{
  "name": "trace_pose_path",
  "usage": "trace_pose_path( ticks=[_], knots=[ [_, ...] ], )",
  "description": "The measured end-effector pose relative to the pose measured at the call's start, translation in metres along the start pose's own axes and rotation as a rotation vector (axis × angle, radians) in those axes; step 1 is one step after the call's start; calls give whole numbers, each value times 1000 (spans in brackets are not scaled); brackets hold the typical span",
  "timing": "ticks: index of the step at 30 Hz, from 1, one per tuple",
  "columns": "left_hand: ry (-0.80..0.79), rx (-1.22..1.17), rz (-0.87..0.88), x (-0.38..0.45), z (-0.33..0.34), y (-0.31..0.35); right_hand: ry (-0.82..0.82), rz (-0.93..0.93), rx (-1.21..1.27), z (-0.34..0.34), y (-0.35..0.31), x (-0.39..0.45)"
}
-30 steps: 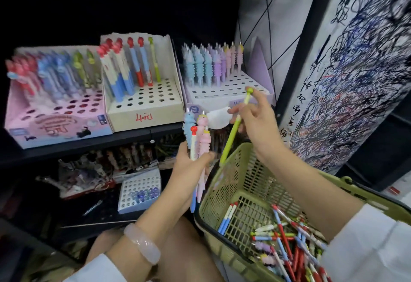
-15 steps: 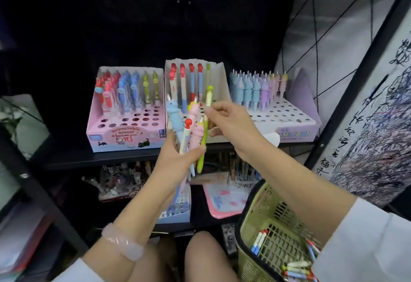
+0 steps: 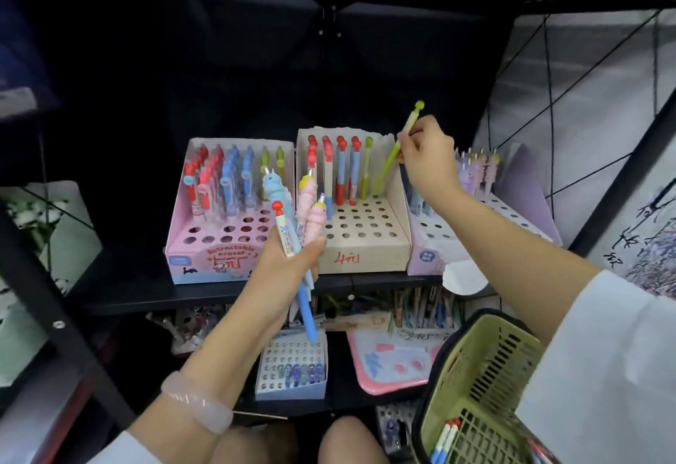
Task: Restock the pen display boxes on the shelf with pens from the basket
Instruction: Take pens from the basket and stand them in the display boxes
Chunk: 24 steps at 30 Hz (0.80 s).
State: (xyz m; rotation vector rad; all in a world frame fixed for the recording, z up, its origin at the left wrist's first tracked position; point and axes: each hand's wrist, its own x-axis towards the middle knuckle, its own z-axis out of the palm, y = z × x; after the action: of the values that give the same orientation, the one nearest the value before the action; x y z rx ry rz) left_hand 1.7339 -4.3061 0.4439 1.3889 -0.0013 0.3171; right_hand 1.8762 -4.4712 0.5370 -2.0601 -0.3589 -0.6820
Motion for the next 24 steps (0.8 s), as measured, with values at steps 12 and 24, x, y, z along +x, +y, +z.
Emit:
trace_pose_path(
  ticks=[12,24],
  knots=[
    [-37,64,4,12,4,8,-103,-119,-289,18,7,25],
    [-43,75,-20,10,2,10,-145,-111,-736,35,31,20]
  ],
)
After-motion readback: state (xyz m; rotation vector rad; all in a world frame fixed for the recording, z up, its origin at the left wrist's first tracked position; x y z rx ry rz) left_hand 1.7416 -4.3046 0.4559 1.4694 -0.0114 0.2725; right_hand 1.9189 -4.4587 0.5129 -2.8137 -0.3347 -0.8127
